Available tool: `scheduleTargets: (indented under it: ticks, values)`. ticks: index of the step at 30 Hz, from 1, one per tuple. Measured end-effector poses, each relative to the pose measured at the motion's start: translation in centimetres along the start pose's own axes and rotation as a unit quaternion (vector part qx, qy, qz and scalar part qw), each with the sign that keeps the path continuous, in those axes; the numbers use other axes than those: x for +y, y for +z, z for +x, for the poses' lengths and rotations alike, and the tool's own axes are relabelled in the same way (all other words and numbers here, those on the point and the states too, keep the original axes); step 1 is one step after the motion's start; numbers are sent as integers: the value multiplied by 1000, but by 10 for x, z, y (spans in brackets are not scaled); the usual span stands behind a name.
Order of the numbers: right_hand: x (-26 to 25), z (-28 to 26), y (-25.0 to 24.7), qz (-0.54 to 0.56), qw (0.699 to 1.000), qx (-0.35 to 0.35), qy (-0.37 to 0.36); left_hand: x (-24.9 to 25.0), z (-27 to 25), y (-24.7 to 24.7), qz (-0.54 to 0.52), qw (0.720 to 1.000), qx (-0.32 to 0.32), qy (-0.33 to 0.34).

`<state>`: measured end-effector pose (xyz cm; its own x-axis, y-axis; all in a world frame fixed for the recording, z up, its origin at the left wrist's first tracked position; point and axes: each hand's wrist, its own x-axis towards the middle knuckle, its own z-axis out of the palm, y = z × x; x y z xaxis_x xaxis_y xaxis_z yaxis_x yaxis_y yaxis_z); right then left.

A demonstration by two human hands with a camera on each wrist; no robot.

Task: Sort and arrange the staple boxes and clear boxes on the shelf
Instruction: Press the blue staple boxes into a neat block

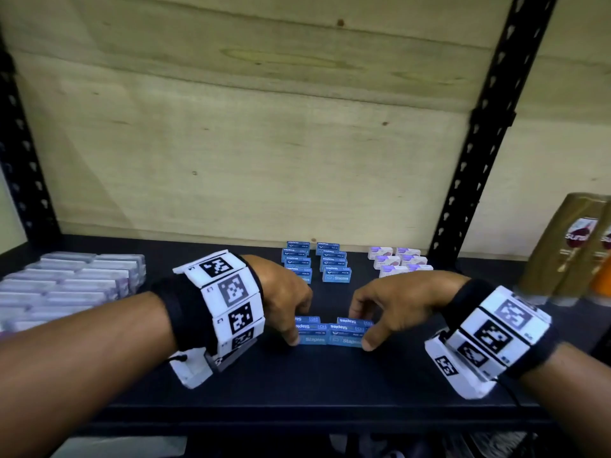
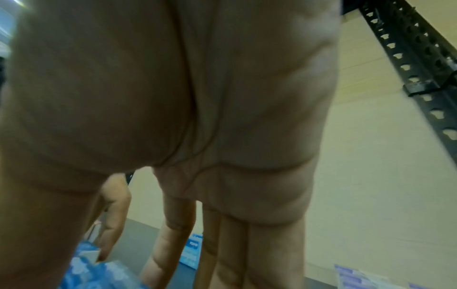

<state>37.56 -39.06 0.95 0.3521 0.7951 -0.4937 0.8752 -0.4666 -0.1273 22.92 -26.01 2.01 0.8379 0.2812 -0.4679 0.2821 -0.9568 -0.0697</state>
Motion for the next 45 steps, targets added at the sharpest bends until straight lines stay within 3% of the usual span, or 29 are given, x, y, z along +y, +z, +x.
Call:
scheduleTargets:
  ticks: [8,19,28,31,39,45]
  values:
    - [-13,1,8,-45,999,10,-11,9,5,8,-10,999,45,3]
    - [-23,10,12,-85,995,44,-30,8,15,11,-59,997,55,5]
    - [-14,10,3,-32,998,18,-42,-6,23,5,-109,994,19,16]
    - [-3,7,-8,14,999,15,-40,-19,23,-6,-123,991,45,7]
    - [29,33,-43,31,991,131,-24,-53,42,-36,-94,989,115,-28]
    - [41,68,-53,-12,991,131,-8,-64,70,-46,-71,991,111,-34]
